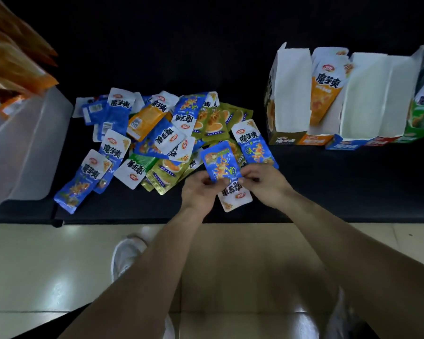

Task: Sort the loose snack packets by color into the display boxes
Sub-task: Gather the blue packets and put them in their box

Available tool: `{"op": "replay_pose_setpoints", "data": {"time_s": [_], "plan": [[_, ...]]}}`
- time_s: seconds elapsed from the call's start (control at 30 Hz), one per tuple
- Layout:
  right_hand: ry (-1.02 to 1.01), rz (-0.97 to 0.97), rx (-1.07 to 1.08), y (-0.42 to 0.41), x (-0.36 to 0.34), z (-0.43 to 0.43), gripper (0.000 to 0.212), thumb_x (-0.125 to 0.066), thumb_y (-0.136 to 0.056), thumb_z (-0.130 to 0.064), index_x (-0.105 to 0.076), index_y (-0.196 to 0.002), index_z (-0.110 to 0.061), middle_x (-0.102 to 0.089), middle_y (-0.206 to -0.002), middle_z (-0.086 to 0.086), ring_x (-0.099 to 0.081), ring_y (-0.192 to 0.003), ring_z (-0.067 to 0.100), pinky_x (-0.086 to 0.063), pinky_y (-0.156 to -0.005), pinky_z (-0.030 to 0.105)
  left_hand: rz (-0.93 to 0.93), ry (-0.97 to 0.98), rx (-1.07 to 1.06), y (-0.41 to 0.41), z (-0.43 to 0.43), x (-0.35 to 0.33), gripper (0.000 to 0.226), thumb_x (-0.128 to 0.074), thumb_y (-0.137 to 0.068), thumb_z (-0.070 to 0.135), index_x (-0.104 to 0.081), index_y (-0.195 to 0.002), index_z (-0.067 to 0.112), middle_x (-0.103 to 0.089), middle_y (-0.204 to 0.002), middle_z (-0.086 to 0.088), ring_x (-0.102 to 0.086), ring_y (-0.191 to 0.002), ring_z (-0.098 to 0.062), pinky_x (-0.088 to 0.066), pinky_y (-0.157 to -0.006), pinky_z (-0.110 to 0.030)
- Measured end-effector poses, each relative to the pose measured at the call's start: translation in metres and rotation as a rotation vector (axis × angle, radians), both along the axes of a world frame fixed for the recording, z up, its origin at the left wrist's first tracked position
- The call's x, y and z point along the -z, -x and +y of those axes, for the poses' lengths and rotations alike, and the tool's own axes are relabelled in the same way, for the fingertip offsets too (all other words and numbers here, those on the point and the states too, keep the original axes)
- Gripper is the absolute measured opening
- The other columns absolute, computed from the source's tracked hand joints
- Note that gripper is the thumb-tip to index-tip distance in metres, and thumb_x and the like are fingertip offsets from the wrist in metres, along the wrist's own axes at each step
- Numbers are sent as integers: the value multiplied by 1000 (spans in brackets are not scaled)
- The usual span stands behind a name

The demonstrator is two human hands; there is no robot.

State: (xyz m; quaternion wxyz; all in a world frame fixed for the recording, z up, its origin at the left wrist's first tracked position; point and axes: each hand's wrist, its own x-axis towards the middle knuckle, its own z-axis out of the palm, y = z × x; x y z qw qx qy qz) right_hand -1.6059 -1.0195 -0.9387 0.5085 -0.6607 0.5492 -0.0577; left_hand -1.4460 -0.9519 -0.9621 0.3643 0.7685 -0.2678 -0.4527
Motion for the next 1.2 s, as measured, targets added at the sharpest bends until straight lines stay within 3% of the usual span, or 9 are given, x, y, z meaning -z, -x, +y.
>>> {"op": "replay_pose_setpoints", "data": {"time_s": [0.07, 0.17, 0.33, 0.53, 0.67, 0.77, 0.97, 1.1, 1.2], "plan": [[168, 96, 34, 1, 3, -9, 5, -67, -93, -31, -69, -97, -28, -69, -97, -13, -64, -91, 4, -49, -77, 21, 51, 19, -14, -6, 0, 0, 17, -81, -81, 21, -72, -95, 18, -74, -85, 5, -69, -78, -11, -52, -71, -28], [447, 324, 88, 0, 8, -14, 38, -63, -94, -36, -60, -128, -20, -58, -127, 6, -55, -116, 30, -49, -92, 40, 25, 18, -9, -14, 1, 0, 21, -76, -83, 26, -67, -101, 20, -74, -94, 3, -71, -88, -14, -56, -79, -34], [486, 548, 74, 2, 22, -14, 54, -45, -101, -45, -39, -148, -19, -54, -130, 15, -53, -115, 38, -48, -83, 44, -15, 8, -43, -19, 4, -8, 22, -70, -90, 20, -59, -108, 11, -66, -87, 2, -63, -74, -13, -50, -56, -19], [693, 714, -88, 14, 21, 8, 39, -52, -98, -41, -65, -119, -11, -52, -122, 15, -53, -104, 35, -47, -79, 45, -7, 1, 158, -29, 12, -21, 51, -72, -83, -2, -54, -128, 15, -67, -98, 2, -62, -75, 0, -46, -52, -6], [629, 605, -69, 36, 22, 24, 35, -73, -86, -32, -65, -114, -12, -46, -138, 12, -46, -124, 35, -47, -94, 49, -18, -11, 256, -40, 12, -28, 60, -78, -81, 4, -56, -133, 21, -67, -117, 4, -66, -96, -5, -51, -71, -11], [524, 398, 49, 38, 18, 16, 52, -75, -85, -32, -53, -129, -14, -40, -151, 8, -38, -137, 31, -42, -105, 48, -97, 21, 173, -45, 13, -34, 57, -86, -74, 8, -60, -123, 19, -60, -119, 5, -58, -112, -9, -46, -85, -19], [499, 573, -37, 12, 11, -13, 63, -60, -95, -45, -36, -147, -18, -46, -142, 10, -43, -129, 35, -42, -100, 49, -61, 46, -33, -50, 16, -40, 40, -87, -72, 9, -63, -102, 17, -68, -96, 1, -67, -80, -10, -54, -63, -18], [330, 648, -5, 9, 6, -20, 70, -71, -87, -46, -40, -142, -17, -41, -140, 14, -37, -131, 36, -39, -103, 48, 27, 83, -80, -49, 14, -39, 31, -85, -74, 6, -72, -102, 8, -76, -91, -2, -73, -79, -12, -58, -68, -21], [196, 529, 50, 18, 3, -16, 65, -80, -81, -36, -45, -131, -15, -46, -130, 12, -46, -124, 32, -46, -92, 42, 133, 101, -129, -44, 12, -36, 21, -83, -76, 5, -71, -89, 15, -75, -83, 0, -73, -76, -12, -58, -71, -29]]}}
